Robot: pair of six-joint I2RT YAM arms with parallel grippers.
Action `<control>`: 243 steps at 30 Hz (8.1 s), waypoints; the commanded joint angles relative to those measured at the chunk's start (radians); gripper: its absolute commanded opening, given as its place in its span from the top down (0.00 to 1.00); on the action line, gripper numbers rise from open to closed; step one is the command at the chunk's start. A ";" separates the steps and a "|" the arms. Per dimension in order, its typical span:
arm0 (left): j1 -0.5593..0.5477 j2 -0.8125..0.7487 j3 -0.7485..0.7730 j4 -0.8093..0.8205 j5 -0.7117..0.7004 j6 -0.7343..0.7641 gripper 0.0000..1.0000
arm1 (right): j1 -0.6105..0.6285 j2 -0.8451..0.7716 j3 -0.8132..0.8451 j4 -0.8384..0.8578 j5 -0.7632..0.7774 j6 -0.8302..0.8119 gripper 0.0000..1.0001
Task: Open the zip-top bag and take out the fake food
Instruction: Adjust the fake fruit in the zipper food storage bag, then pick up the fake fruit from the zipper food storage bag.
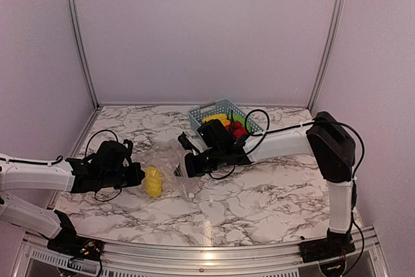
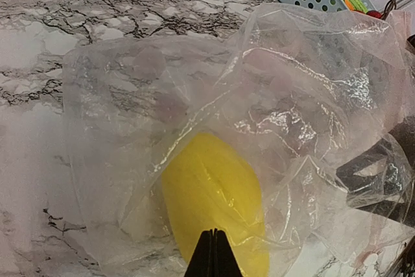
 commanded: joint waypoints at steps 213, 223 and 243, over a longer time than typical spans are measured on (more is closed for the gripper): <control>0.072 0.414 0.026 0.390 0.257 0.041 1.00 | 0.027 0.184 0.173 0.078 0.173 0.112 0.44; 0.072 0.410 0.030 0.410 0.258 0.047 1.00 | 0.032 0.231 0.228 0.027 0.173 0.098 0.43; 0.078 0.347 -0.011 0.474 0.214 -0.003 1.00 | 0.051 0.106 0.076 0.127 0.142 0.119 0.51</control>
